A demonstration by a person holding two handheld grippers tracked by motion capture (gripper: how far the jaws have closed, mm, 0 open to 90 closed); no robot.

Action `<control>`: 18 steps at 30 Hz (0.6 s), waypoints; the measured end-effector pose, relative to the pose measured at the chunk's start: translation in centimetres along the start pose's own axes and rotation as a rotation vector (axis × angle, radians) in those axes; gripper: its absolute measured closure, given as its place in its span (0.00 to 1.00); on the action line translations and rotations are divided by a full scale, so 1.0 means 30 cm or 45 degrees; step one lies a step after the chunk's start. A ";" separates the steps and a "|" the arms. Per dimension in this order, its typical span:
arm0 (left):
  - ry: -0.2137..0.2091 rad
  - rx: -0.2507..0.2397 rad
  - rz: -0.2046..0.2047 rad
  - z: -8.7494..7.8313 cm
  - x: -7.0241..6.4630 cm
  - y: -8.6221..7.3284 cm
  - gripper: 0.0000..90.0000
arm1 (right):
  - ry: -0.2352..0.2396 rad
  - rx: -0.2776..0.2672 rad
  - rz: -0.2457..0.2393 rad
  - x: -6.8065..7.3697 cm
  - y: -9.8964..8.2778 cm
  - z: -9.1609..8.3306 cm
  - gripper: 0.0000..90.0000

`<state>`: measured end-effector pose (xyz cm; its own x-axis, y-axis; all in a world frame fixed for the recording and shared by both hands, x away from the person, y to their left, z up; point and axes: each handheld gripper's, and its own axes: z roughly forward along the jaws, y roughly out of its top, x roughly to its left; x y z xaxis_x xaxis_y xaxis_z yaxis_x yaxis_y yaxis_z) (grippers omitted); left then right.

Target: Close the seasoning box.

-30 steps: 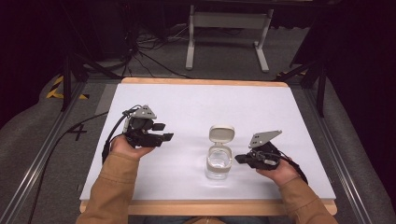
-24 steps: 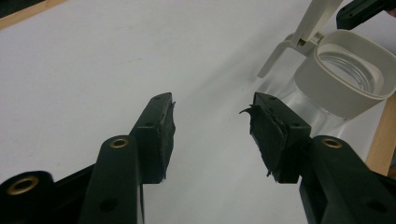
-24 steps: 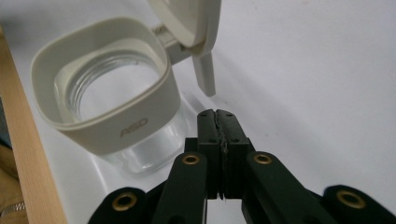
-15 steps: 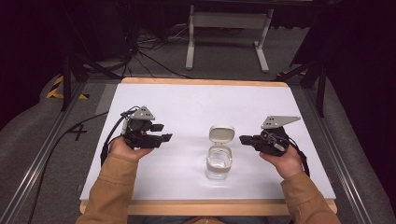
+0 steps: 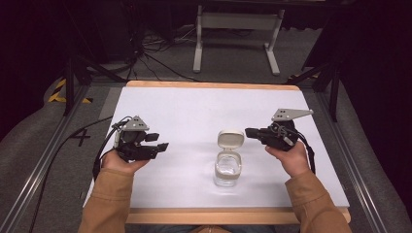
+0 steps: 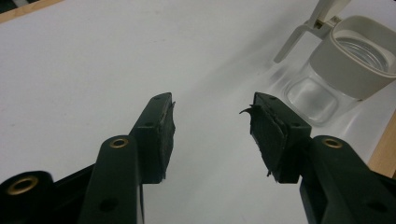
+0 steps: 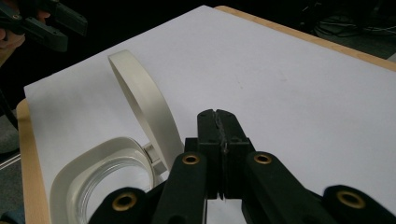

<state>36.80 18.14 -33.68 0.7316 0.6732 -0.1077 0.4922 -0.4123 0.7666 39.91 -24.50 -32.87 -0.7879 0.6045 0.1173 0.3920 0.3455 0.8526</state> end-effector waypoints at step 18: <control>0.026 -0.004 -0.018 -0.036 0.012 -0.028 0.55 | 0.073 0.029 -0.013 0.008 0.011 0.057 0.99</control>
<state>36.12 19.39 -33.68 0.7147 0.6914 -0.1056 0.5012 -0.4009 0.7669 40.65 -23.02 -33.43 -0.8175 0.5590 0.1385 0.3944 0.3682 0.8419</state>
